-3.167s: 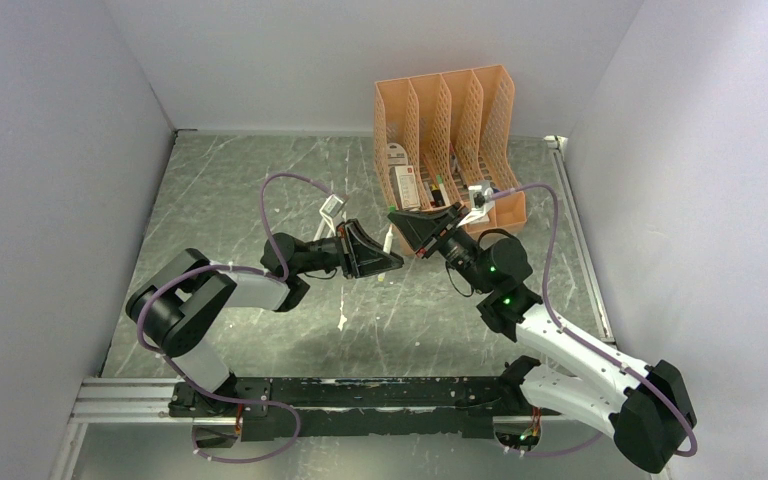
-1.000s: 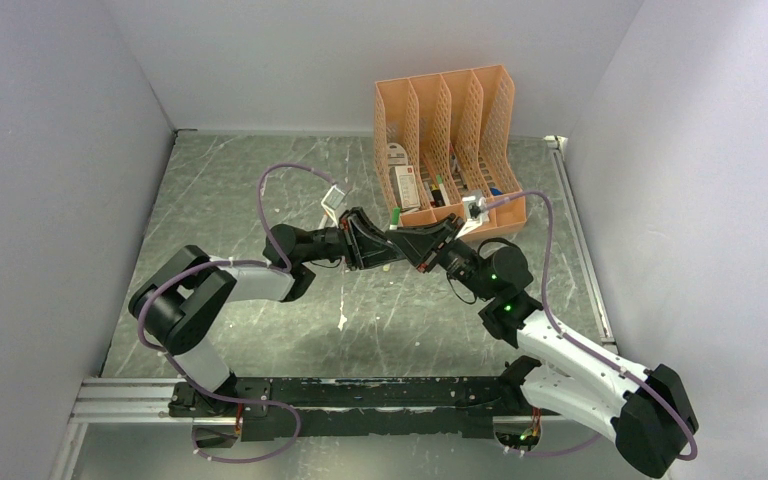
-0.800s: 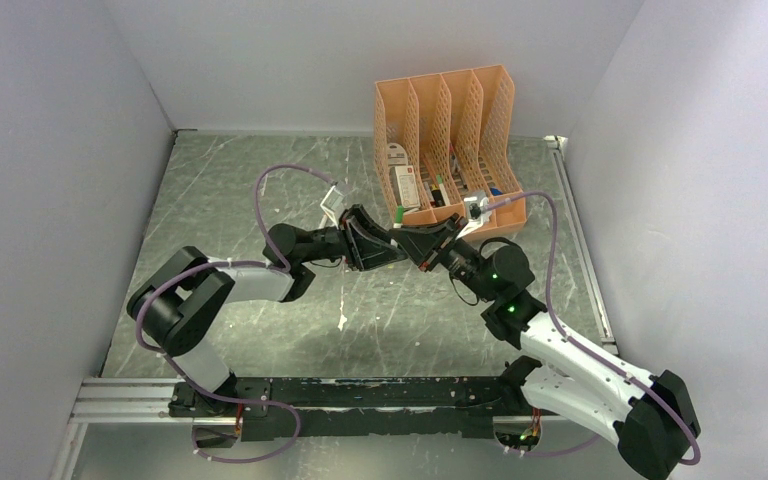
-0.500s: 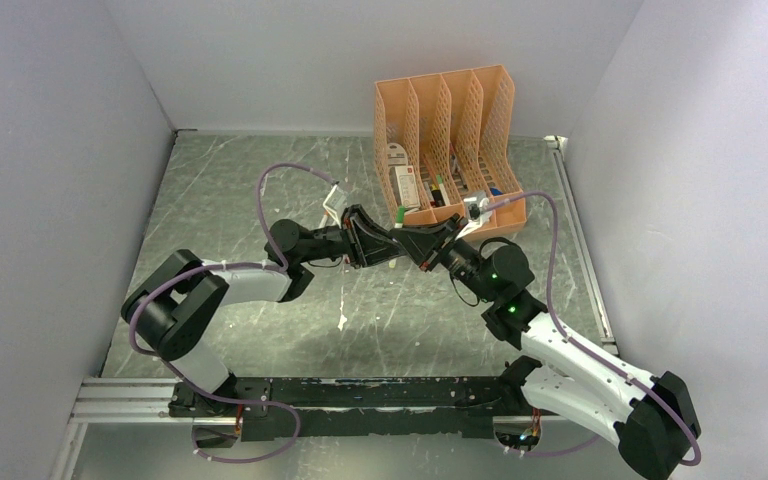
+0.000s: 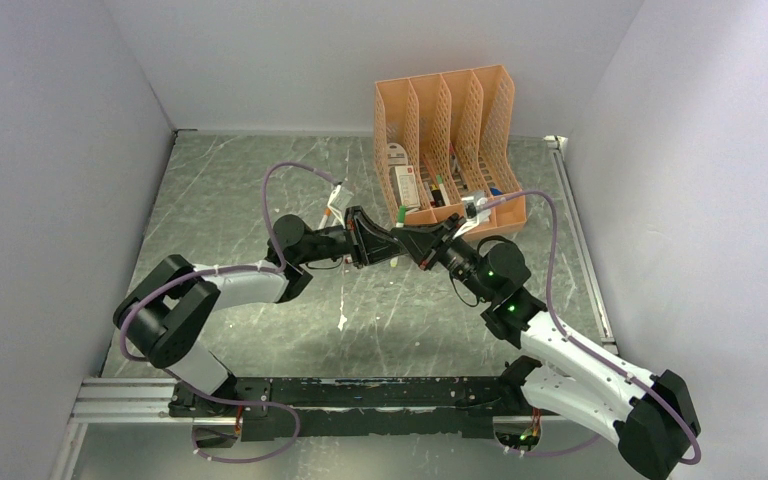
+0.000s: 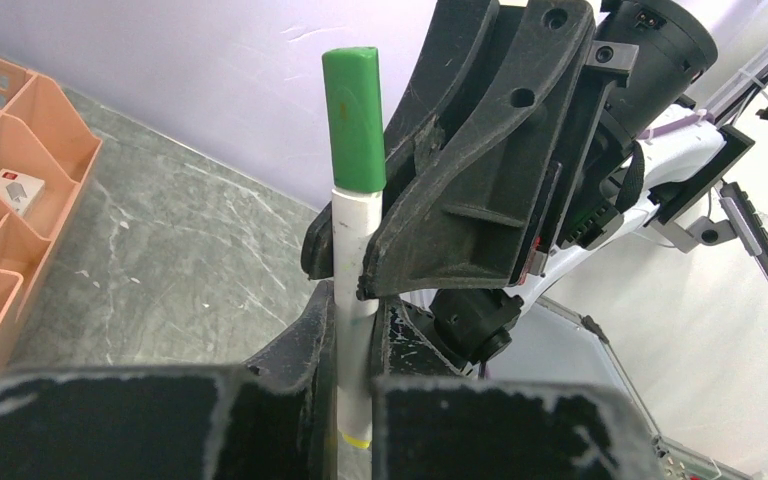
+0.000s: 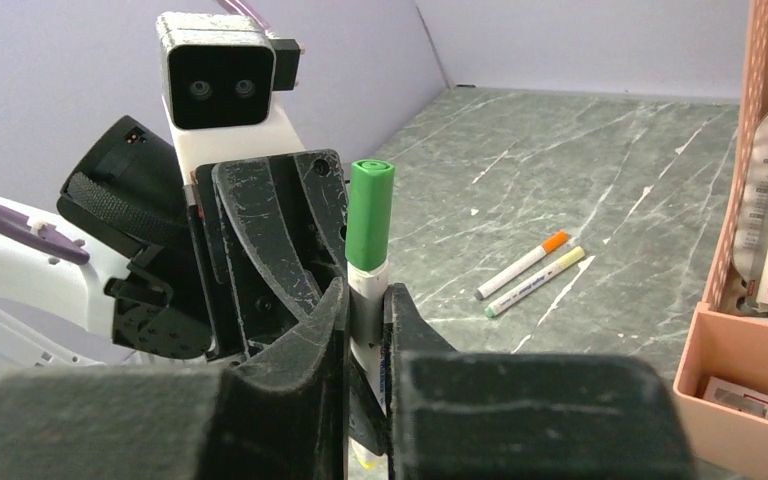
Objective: Insert the pens into the pen caps
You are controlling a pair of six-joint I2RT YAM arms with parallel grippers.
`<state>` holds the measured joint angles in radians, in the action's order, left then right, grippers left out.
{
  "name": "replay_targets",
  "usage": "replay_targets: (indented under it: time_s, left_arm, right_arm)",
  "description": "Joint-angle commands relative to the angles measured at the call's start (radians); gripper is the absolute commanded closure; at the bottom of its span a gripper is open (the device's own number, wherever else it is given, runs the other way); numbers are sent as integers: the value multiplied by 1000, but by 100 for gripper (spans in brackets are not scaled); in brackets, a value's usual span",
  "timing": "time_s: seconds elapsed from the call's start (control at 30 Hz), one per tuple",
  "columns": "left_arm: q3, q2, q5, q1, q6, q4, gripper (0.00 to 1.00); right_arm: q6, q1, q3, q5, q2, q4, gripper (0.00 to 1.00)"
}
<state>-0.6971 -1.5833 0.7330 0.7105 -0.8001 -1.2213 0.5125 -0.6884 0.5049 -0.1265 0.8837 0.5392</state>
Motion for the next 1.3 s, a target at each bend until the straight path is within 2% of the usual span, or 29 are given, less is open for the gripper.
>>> replay_targets:
  time_s: [0.0, 0.2, 0.37, 0.67, 1.0, 1.13, 1.27]
  left_arm:
    - [-21, -1, 21, 1, 1, -49, 93]
    - [-23, -69, 131, -11, -61, -195, 93]
    - [-15, -124, 196, -34, -149, -372, 93]
    - [-62, -200, 319, -37, -329, -581, 93]
    - [-47, -150, 349, -35, -289, -584, 93]
    - [-43, -142, 346, -35, -279, -582, 93]
    - [-38, -133, 336, -37, -268, -585, 93]
  right_arm:
    - [-15, -5, 27, -15, -19, 14, 86]
    - [-31, -4, 24, 21, -90, -40, 55]
    - [-46, 1, 61, 25, -129, -114, 49]
    - [-48, 9, 139, -61, -72, -121, 48]
    - [-11, 10, 160, -100, -20, -108, 50]
    - [3, 12, 161, -114, -11, -104, 61]
    - [8, 12, 155, -109, -7, -109, 62]
